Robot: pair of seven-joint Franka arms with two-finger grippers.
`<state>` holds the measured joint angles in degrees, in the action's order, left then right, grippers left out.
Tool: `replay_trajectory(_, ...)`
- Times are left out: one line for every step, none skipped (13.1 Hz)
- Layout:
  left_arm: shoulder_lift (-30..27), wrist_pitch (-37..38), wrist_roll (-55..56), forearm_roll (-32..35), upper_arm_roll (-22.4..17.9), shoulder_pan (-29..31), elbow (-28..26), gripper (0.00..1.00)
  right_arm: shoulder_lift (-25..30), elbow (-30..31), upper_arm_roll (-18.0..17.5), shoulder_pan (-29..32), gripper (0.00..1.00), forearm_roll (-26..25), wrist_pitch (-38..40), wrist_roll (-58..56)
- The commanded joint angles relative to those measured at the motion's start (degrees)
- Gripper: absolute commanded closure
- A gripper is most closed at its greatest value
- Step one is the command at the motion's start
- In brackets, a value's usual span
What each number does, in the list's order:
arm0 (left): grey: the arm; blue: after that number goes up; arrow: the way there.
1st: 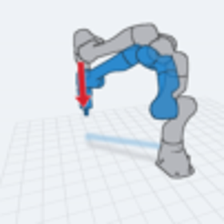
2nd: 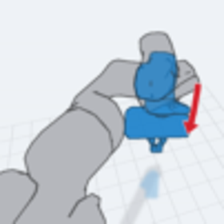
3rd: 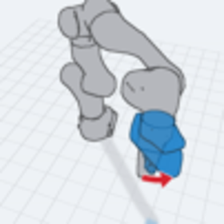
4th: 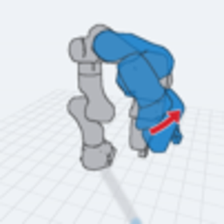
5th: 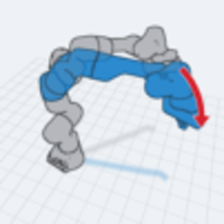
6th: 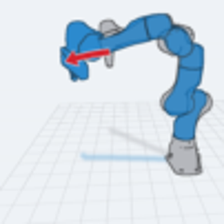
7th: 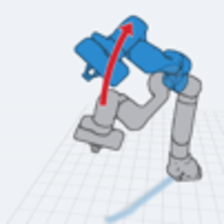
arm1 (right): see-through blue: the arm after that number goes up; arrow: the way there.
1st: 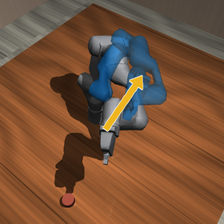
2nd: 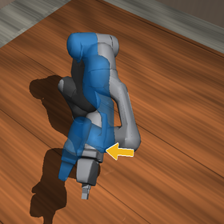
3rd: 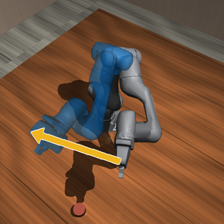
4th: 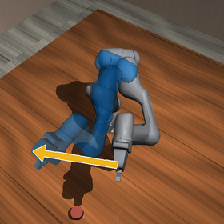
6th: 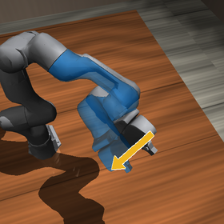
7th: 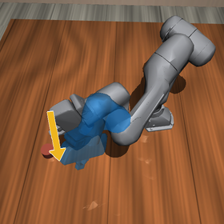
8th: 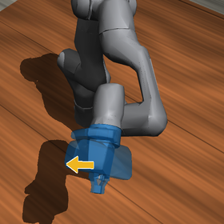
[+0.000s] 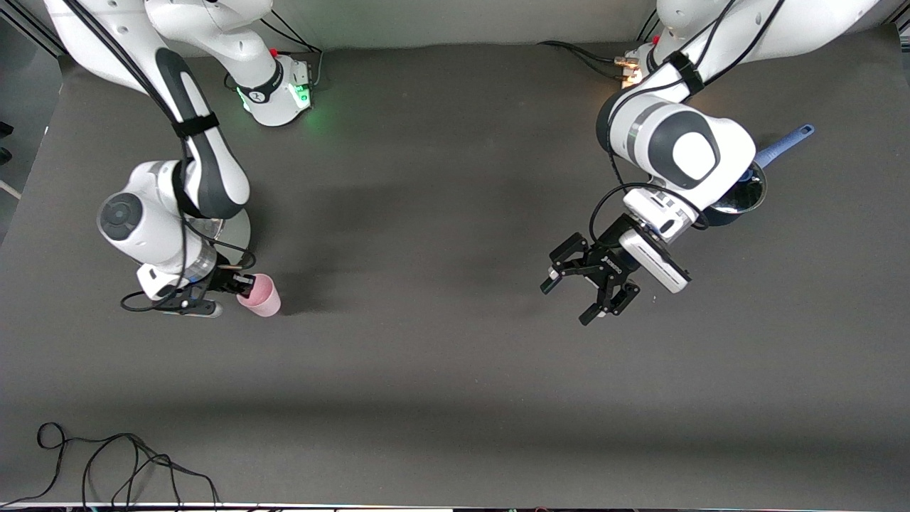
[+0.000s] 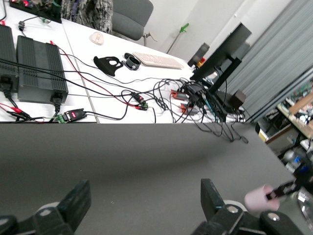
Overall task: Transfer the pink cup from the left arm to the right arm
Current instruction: 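Lower the cup onto the table beside the steel pot with the right gripper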
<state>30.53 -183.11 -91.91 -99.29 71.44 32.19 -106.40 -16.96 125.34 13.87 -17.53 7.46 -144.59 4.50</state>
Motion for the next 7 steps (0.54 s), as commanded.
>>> replay_trajectory(-4.59, -0.24, 18.01, 8.38, -0.78, -0.37, -1.44, 0.00, -1.49, 0.26, 0.46, -0.05, 1.00, -0.08, -2.27, -2.22)
replay_trajectory(-6.08, -0.15, 25.04, 11.98, -0.87, -0.11, -1.88, 0.00, -1.93, 0.26, 0.46, -0.05, 1.00, -0.08, -2.45, -2.22)
replay_trajectory(-7.40, 0.29, 31.47, 15.23, -1.30, 0.15, -2.49, 0.00, -2.46, 0.26, 0.46, -0.05, 1.00, -0.08, -3.33, -2.22)
replay_trajectory(-8.55, 0.99, 37.10, 18.40, -2.61, 0.15, -2.85, 0.00, -3.07, 0.26, 0.46, -0.05, 1.00, -0.08, -3.77, -2.22)
replay_trajectory(-9.87, 2.91, 42.12, 20.43, -3.32, 0.24, -3.20, 0.00, -3.17, 0.26, 0.46, -0.05, 1.00, -0.08, -3.69, -2.22)
replay_trajectory(-11.62, 5.28, 47.47, 22.71, -4.98, 0.24, -3.55, 0.00, -2.73, 0.17, 0.46, -0.05, 0.59, -0.08, -3.42, -2.22)
replay_trajectory(-12.85, 8.17, 52.83, 25.70, -6.57, 0.16, -3.64, 0.00, -1.77, 0.17, 0.46, -0.13, 0.18, -0.08, -2.90, -2.04)
